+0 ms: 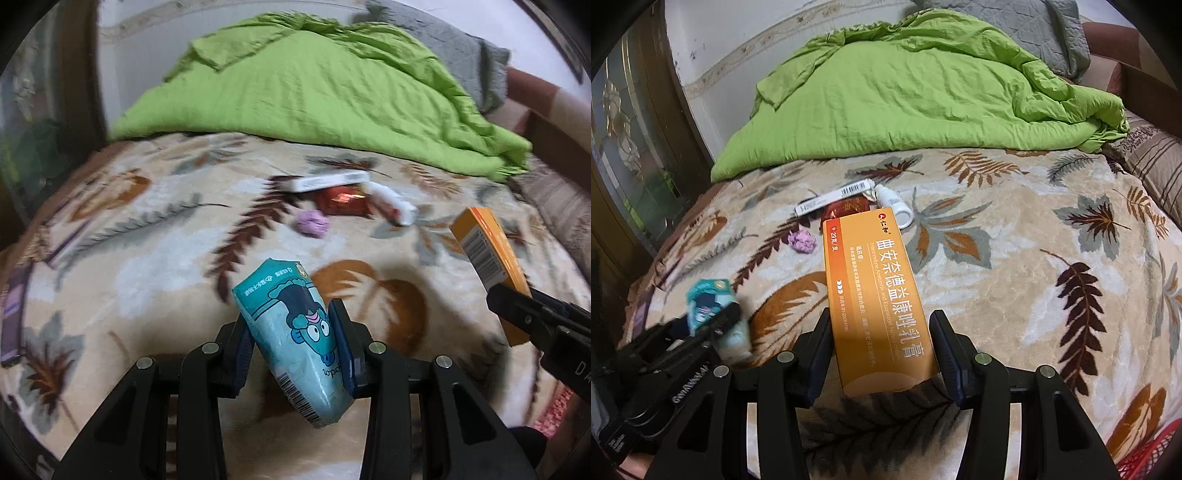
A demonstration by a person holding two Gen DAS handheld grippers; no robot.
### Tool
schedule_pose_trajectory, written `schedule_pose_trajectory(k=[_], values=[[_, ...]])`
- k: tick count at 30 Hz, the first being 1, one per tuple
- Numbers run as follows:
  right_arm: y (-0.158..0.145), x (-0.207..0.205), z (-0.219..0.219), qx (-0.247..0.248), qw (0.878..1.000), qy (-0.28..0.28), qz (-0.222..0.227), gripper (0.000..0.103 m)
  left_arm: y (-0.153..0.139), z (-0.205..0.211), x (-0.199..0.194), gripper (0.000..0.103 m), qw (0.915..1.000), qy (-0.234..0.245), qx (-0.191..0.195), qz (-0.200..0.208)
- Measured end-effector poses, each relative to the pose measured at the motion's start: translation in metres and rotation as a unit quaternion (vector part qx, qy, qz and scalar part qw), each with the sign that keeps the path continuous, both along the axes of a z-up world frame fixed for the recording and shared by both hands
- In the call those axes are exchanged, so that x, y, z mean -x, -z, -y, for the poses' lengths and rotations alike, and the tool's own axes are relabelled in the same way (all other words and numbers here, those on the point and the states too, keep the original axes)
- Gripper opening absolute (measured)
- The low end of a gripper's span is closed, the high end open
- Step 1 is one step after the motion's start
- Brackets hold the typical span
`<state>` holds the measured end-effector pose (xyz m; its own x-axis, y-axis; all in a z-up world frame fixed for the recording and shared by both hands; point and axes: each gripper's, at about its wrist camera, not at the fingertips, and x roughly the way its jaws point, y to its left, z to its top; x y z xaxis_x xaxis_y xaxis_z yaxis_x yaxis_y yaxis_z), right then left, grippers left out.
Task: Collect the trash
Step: 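Lift the orange box with the right tool while the left tool holds the packet, then carry both items to the red basket and open both tools over it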
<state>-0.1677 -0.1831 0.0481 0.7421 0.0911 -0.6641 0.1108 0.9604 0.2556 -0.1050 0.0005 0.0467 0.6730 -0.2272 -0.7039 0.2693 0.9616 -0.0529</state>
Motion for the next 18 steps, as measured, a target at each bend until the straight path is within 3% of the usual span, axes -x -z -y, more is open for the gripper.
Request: schedule_pose_trajectory(k=[6,10,13,18], values=[[-0.014,0.069,0.046,-0.01,0.999,0.036,0.003,0.055,-0.015,0.037,0.026,0.038,0.9941,0.104,0.027,-0.015],[-0.013,0.135,0.099,-0.031,0.993,0.112,-0.013,0.056,-0.038,0.084,0.061,0.038,0.9771,0.205,0.051,-0.021],[-0.01,0.196,0.139,-0.036,0.982,0.183,-0.03,0.056,-0.055,0.123,0.096,0.038,0.9557,0.287,0.062,-0.024],[-0.006,0.262,0.17,-0.029,0.966,0.252,-0.043,0.056,-0.063,0.192,0.157,0.038,0.9053,0.414,0.068,-0.065]])
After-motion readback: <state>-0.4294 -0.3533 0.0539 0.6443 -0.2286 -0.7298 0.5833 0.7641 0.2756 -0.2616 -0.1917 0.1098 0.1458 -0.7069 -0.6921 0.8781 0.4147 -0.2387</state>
